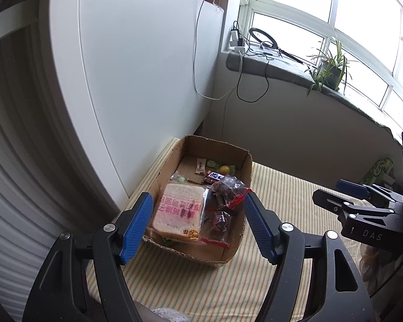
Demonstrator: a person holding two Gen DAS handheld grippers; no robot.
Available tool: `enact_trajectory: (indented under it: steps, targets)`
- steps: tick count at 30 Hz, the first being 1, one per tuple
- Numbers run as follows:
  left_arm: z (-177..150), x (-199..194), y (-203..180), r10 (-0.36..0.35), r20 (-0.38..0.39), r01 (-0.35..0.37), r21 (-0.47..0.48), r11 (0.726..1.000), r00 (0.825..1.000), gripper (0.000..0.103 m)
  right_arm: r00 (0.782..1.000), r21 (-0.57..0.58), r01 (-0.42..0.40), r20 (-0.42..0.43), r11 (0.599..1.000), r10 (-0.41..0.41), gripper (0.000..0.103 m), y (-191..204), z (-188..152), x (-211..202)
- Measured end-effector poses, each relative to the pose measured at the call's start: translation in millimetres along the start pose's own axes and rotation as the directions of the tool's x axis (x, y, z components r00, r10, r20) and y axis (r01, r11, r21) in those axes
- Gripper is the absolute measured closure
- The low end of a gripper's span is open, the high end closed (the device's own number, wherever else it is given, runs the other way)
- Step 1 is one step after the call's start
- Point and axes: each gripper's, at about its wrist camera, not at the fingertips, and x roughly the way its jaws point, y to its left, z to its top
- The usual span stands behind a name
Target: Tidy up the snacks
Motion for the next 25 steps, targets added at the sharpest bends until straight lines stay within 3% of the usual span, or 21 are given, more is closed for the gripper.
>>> enact_trajectory:
  steps: [25]
  targets:
    - [0.7, 3.7, -4.4, 0.006, -0.005, -0.006, 0.013, 1.000, 1.000, 0.033, 1.000, -0.004, 0.007, -0.022, 1.000, -0.007, 0.029, -4.3, -2.6, 6.8]
